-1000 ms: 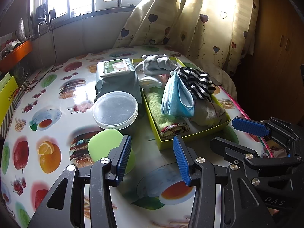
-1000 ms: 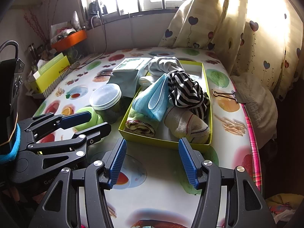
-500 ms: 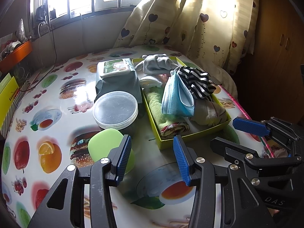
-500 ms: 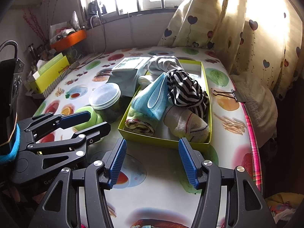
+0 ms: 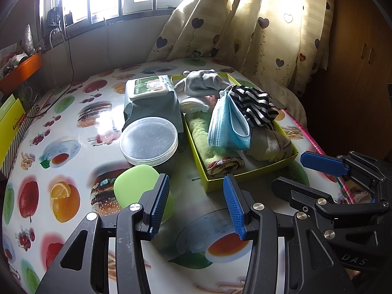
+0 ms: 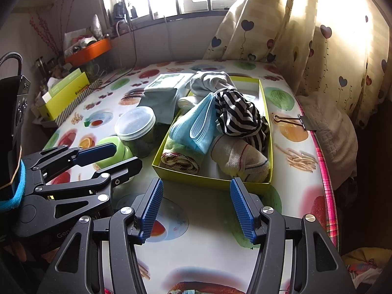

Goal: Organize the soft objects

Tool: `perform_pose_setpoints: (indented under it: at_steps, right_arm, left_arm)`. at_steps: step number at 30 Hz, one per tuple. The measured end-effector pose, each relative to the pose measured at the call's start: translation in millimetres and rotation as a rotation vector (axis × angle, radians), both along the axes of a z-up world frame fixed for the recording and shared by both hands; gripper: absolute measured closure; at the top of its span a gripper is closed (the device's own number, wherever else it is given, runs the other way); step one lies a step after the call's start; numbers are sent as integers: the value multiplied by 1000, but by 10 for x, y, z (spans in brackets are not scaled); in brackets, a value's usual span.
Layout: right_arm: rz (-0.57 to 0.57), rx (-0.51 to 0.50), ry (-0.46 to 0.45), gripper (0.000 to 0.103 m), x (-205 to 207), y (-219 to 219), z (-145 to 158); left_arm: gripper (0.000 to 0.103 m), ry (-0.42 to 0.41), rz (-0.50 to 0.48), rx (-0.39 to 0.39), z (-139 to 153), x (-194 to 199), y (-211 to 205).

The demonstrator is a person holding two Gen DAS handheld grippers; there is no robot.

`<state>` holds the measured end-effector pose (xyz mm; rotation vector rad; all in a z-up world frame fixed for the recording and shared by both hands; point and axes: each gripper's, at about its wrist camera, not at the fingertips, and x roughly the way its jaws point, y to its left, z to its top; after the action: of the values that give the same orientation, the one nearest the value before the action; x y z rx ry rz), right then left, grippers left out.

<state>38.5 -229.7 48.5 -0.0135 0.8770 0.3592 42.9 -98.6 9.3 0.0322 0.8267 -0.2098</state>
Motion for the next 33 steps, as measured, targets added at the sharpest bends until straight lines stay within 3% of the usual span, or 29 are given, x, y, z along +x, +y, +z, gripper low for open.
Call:
perform_pose_setpoints:
  at_steps: [33]
  right_arm:
    - [4,-14,6,46,-45,1,-40]
  left_arm:
    - [56,26,0,-25,-47,-4,24]
